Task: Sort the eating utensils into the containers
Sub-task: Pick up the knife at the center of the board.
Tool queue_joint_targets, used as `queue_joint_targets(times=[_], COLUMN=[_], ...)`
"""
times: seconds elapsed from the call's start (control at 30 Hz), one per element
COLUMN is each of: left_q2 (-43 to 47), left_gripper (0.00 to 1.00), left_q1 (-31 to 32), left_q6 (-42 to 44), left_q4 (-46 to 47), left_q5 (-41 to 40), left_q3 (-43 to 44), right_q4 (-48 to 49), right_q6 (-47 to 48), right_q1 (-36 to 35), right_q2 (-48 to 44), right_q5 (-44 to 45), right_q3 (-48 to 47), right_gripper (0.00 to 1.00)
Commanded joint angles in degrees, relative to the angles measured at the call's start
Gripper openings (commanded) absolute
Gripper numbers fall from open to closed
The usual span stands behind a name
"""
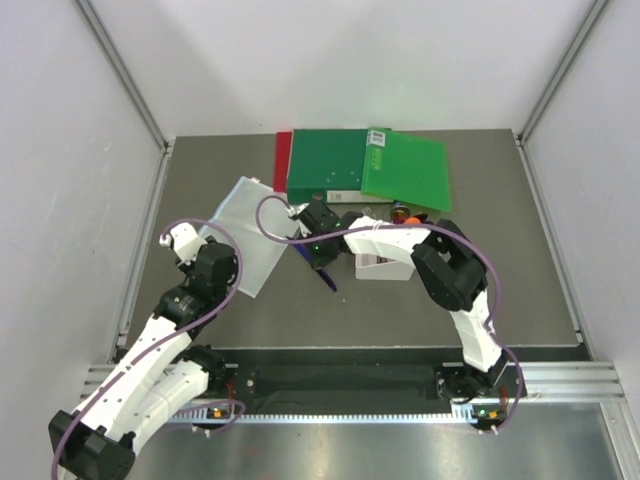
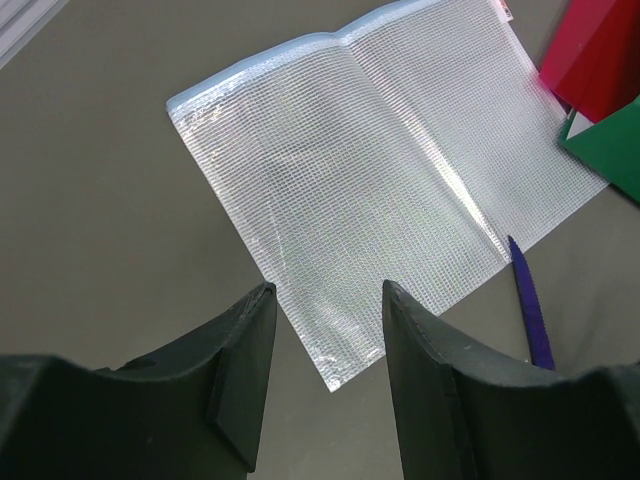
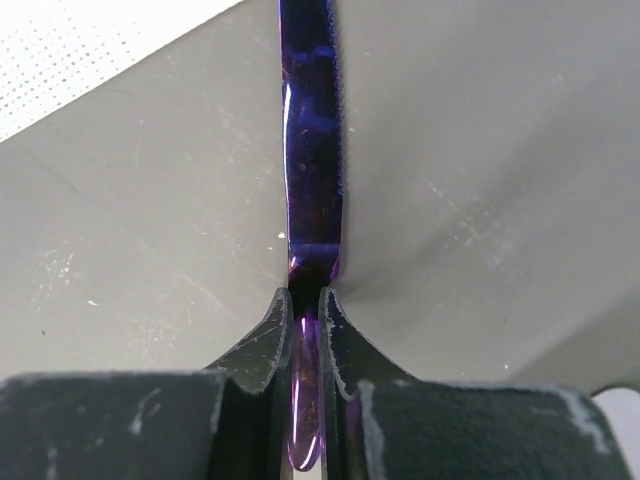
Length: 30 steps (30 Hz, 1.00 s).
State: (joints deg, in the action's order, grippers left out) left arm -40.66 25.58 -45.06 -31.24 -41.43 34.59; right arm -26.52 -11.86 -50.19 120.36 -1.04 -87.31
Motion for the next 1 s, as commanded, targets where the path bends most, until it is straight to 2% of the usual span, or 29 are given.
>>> queue_joint_targets(times=[0.0, 0.47, 0.77, 0.97], left_q2=[0.0, 0.0, -0.1, -0.1], left_gripper=[0.52, 0.52, 0.52, 0.52], left_q1=[-0.2, -0.2, -0.2, -0.2], left_q6=[0.5, 0.5, 0.6, 0.6], left_q4=[1.6, 1.6, 1.6, 1.6], left_q5=[-0.7, -0.5, -0.6, -0.6], left_q3=[-0.3, -0.4, -0.3, -0.3], right_q4=[-7.7, -12.5, -4.9, 2.3], right_q6=[-2.6, -1.6, -1.8, -2.8], right_q1=[0.0, 0.4, 0.4, 0.4], right_q2=[1.6, 0.7, -4.0, -6.5], right_q5=[5.7, 12.5, 12.2, 11.1], right_q3=[2.1, -4.2, 1.6, 8.9], right_gripper=[0.0, 0.0, 0.0, 0.0])
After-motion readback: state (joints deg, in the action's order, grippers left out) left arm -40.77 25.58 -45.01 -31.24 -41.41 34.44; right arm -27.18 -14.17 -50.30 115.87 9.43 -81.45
